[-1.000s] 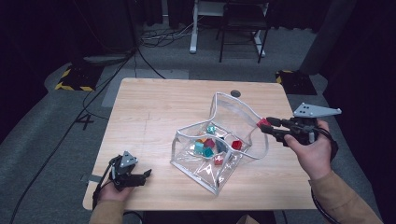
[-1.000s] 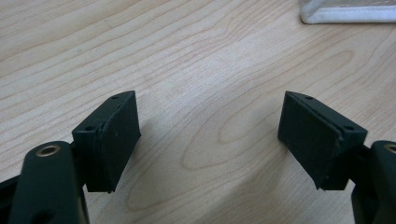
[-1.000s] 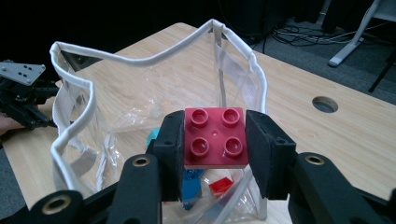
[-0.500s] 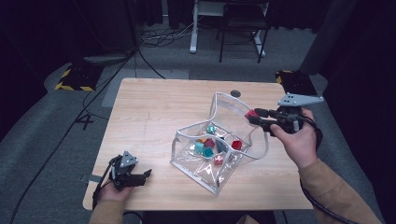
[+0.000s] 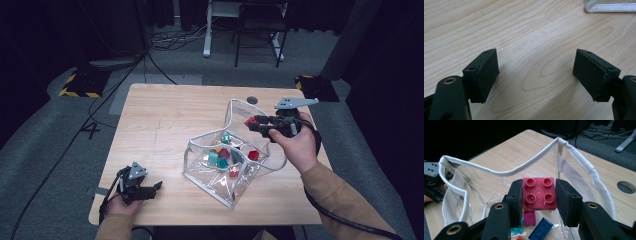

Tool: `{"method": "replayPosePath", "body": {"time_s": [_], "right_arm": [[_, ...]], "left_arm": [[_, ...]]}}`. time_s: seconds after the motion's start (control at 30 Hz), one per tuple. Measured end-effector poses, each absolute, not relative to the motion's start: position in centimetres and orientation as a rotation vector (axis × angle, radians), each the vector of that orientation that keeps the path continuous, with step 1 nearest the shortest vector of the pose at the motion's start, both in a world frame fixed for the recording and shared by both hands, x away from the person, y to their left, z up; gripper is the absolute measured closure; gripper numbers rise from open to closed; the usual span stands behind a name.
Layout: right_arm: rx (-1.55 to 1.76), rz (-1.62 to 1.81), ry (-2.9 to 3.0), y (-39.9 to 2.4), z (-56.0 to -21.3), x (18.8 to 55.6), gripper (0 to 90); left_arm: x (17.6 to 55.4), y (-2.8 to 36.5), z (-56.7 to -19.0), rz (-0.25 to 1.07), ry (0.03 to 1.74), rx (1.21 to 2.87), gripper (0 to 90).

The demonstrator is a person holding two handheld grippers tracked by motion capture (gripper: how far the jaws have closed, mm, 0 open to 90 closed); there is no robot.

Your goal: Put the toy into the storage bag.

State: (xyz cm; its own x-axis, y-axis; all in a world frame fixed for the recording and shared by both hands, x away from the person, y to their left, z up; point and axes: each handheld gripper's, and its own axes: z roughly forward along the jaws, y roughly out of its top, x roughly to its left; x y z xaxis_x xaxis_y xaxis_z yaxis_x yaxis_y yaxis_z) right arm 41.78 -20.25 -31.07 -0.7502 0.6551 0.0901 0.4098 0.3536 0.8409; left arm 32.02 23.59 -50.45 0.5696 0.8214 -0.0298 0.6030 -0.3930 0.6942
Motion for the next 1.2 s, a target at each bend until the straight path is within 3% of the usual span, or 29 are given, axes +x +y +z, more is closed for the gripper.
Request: {"method": "replayPosePath", "body": {"time_s": [0.47,0.63,0.7,1.2], "right_arm": [[0.992,1.252,2.475,-17.9,-33.4,43.5,59.3],[0.992,1.224,2.515,-17.0,-34.4,44.0,39.5],[0.98,1.227,2.507,-16.8,-34.5,44.0,36.6],[0.931,1.293,2.451,-17.6,-32.9,43.0,37.6]], "left_arm": [[31.8,23.7,-50.4,0.428,1.133,2.136,21.1],[31.6,23.7,-50.5,0.425,1.131,2.135,21.1],[31.6,23.8,-50.5,0.424,1.134,2.134,21.1],[31.6,23.8,-50.4,0.424,1.135,2.134,20.9]]}}
